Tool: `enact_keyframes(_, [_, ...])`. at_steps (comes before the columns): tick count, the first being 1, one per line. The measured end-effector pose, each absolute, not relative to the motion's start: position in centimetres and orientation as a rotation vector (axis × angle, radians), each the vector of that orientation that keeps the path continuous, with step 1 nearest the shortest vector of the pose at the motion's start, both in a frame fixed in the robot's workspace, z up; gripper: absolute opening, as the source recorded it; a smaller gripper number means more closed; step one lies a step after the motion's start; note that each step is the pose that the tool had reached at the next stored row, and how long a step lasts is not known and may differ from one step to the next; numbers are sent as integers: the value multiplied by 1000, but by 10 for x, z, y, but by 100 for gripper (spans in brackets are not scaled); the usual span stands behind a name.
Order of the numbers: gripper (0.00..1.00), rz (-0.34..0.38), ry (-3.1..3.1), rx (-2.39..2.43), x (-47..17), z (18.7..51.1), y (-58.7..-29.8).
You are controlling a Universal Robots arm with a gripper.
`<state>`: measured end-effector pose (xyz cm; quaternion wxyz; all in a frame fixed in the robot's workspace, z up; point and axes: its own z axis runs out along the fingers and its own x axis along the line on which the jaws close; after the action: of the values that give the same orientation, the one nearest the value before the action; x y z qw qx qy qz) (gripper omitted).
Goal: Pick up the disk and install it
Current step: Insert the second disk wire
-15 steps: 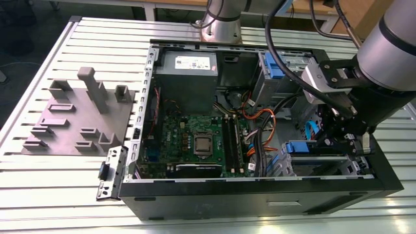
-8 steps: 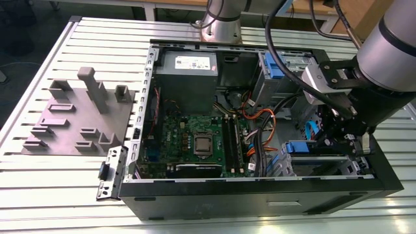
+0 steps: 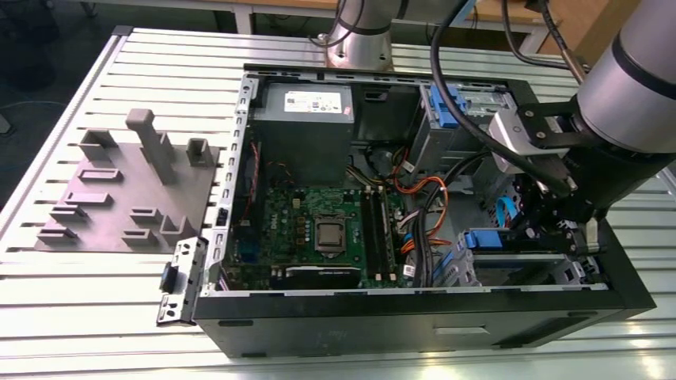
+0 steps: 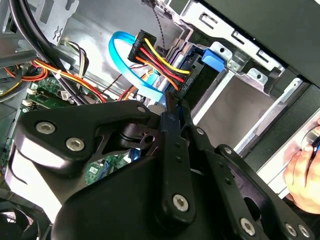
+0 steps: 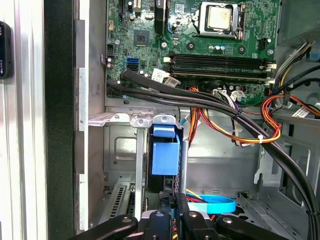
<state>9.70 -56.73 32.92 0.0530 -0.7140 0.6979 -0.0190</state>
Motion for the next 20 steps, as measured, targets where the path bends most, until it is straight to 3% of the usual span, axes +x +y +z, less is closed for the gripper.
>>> enact_keyframes(9, [17,-57,2121,-2170,97,329,-567])
enact_keyframes(10, [24,-57,2121,-2170,97,329,-567])
enact_keyframes(20, [24,-49,2120,-2167,97,343,-567])
